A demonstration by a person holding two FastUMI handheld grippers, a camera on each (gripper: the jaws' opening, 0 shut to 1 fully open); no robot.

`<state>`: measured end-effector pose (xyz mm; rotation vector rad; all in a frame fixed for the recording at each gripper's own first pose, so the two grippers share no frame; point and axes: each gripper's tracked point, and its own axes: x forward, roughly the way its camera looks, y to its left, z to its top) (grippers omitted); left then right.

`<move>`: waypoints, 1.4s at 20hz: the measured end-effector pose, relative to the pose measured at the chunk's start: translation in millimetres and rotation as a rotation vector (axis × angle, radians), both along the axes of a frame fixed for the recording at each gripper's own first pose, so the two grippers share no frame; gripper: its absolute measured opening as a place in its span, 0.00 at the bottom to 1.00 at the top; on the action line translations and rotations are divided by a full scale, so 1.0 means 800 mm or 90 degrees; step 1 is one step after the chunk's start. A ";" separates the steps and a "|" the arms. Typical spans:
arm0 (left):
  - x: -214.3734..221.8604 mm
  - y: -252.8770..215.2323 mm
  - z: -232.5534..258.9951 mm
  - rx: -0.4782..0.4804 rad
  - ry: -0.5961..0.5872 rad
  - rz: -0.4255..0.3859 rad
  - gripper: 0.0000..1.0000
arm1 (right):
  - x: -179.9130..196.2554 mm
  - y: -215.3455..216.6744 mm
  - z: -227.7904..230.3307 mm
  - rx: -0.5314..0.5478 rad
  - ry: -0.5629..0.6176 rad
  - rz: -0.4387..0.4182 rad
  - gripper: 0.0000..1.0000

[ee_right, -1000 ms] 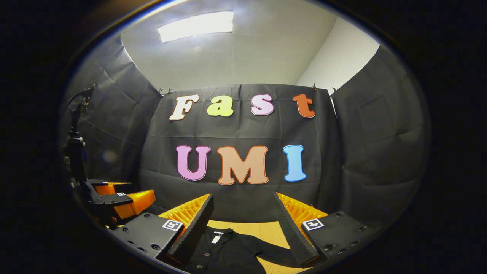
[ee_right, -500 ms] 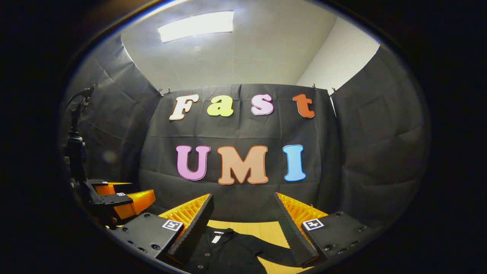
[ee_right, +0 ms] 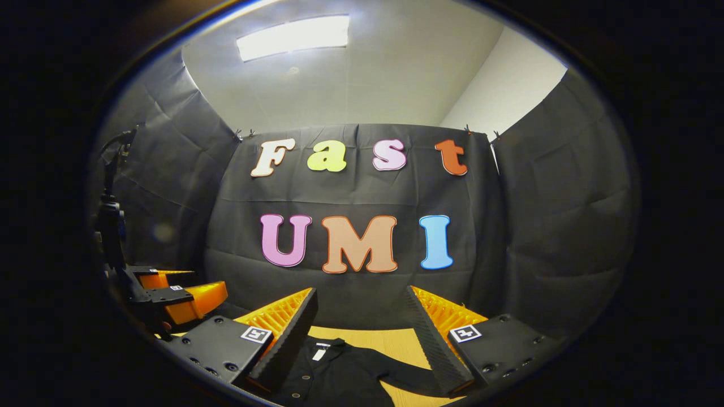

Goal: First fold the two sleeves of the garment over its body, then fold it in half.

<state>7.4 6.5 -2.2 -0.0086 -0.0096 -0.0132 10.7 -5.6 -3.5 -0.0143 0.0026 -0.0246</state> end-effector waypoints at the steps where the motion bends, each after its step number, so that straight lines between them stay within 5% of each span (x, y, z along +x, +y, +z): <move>1: 0.001 0.001 -0.002 -0.001 0.000 0.003 0.93 | 0.001 -0.006 0.002 -0.004 -0.004 0.002 0.98; 16: 0.038 -0.041 0.000 0.014 0.017 0.057 0.92 | 0.039 -0.235 -0.066 -0.045 0.079 -0.105 0.99; 28: 0.052 -0.094 0.003 0.057 0.021 0.098 0.93 | 0.039 -0.367 -0.237 -0.068 0.278 -0.088 0.98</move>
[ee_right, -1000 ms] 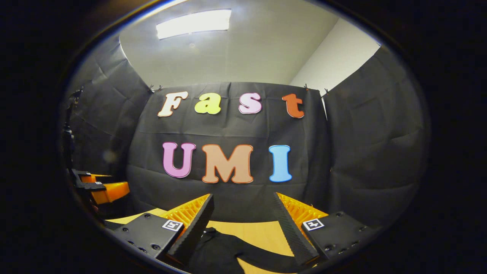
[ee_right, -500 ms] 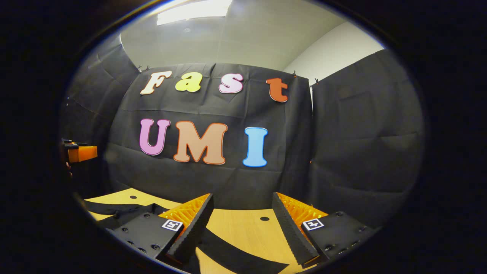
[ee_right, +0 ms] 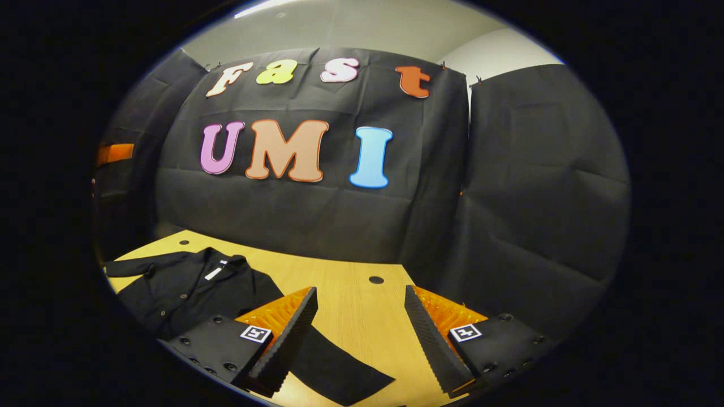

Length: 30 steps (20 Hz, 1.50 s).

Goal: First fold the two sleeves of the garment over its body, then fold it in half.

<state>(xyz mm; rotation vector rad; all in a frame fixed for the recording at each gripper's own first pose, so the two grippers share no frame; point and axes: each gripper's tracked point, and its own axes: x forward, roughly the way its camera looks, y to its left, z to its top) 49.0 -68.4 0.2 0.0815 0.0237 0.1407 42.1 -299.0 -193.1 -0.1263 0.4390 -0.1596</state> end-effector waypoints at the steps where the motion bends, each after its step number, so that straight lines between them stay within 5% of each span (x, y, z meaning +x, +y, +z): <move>1: 0.001 -0.004 0.002 0.006 0.000 0.003 0.92 | -0.001 -0.005 -0.017 0.001 0.016 0.005 0.98; 15: 0.011 -0.059 -0.014 0.035 0.017 0.048 0.92 | -0.040 -0.063 -0.211 0.049 0.269 0.063 0.99; 25: 0.019 -0.083 -0.021 0.040 0.019 0.066 0.93 | -0.067 -0.073 -0.283 0.051 0.376 0.097 0.99; 30: 0.020 -0.090 -0.025 0.043 0.025 0.068 0.93 | -0.072 -0.070 -0.291 0.119 0.384 0.094 1.00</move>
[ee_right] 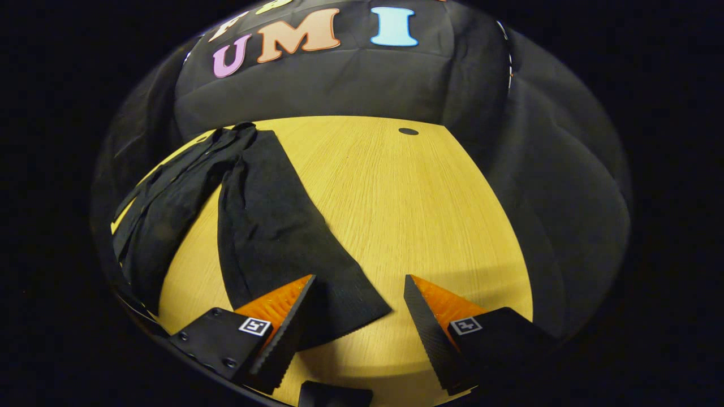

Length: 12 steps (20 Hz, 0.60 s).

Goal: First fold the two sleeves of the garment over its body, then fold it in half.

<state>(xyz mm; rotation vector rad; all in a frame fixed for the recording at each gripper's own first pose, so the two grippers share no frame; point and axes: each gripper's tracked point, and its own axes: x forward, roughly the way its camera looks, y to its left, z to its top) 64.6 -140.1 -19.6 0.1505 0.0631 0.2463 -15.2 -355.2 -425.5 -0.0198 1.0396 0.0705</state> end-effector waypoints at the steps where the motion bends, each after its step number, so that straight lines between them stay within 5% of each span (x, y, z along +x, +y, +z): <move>1: -0.001 -0.001 0.000 0.002 0.000 0.000 0.93 | 0.004 0.001 -0.002 0.003 -0.011 0.001 0.93; 2: -0.001 -0.002 0.000 0.004 0.002 0.001 0.93 | 0.001 0.006 -0.001 0.004 -0.007 0.014 0.92; 4: -0.003 -0.003 -0.001 0.005 0.006 0.000 0.93 | 0.001 0.027 -0.002 0.009 -0.011 0.029 0.72; 8: -0.007 0.003 0.003 0.013 0.003 0.002 0.92 | -0.007 0.040 -0.002 0.011 -0.010 0.024 0.11; 12: -0.010 0.016 0.002 0.010 0.001 -0.004 0.96 | -0.005 0.056 0.009 0.056 -0.005 -0.016 0.05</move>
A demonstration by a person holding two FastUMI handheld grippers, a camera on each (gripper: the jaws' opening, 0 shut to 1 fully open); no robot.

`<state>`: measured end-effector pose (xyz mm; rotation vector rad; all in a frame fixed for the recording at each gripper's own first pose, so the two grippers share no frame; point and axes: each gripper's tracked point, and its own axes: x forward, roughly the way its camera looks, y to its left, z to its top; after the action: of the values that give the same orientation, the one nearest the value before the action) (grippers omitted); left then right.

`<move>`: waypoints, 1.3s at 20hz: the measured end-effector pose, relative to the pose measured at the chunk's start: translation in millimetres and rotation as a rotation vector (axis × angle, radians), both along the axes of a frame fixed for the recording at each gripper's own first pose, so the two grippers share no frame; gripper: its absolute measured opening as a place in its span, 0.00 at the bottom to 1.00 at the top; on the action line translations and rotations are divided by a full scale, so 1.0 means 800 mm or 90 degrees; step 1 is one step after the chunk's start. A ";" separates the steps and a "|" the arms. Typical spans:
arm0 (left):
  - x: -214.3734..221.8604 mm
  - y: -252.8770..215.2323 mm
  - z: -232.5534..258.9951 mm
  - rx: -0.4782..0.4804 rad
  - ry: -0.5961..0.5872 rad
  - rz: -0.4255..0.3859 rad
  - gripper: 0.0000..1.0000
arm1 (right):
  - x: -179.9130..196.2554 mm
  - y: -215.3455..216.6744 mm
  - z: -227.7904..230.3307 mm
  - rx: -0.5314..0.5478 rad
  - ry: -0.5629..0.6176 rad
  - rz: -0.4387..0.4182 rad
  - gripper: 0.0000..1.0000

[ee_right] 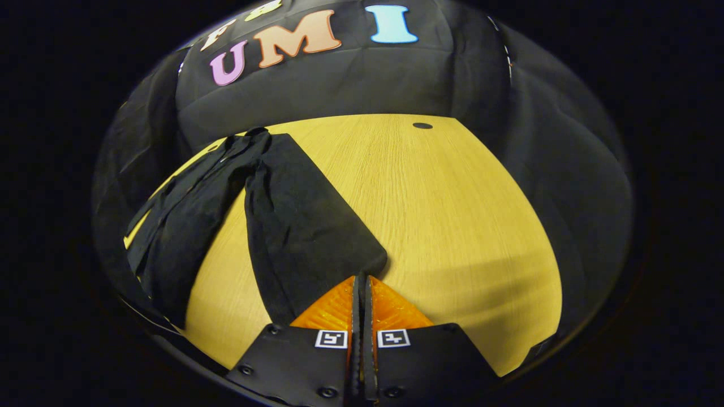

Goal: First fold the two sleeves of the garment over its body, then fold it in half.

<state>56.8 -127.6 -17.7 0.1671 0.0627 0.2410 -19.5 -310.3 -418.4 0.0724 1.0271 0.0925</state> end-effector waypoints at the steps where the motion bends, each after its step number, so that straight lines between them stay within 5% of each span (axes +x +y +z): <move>1: -0.001 0.007 0.002 0.000 -0.003 0.000 0.96 | 0.004 0.005 0.014 0.012 -0.017 -0.015 0.05; 5: -0.007 0.047 0.003 -0.006 -0.022 -0.003 0.96 | 0.045 0.057 0.091 0.072 -0.114 -0.057 0.05; 11: -0.012 0.136 0.010 -0.022 -0.021 -0.005 0.92 | 0.098 0.161 0.195 0.100 -0.222 -0.053 0.05; 20: -0.026 0.270 0.002 -0.024 -0.015 0.015 0.96 | 0.157 0.304 0.249 0.122 -0.267 -0.035 0.05; 26: -0.041 0.364 -0.011 -0.024 -0.010 0.021 0.96 | 0.200 0.433 0.273 0.115 -0.283 0.035 0.05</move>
<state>23.6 164.0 -26.4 0.1263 0.0536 0.2734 140.1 36.3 -199.7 0.1791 0.5749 0.2405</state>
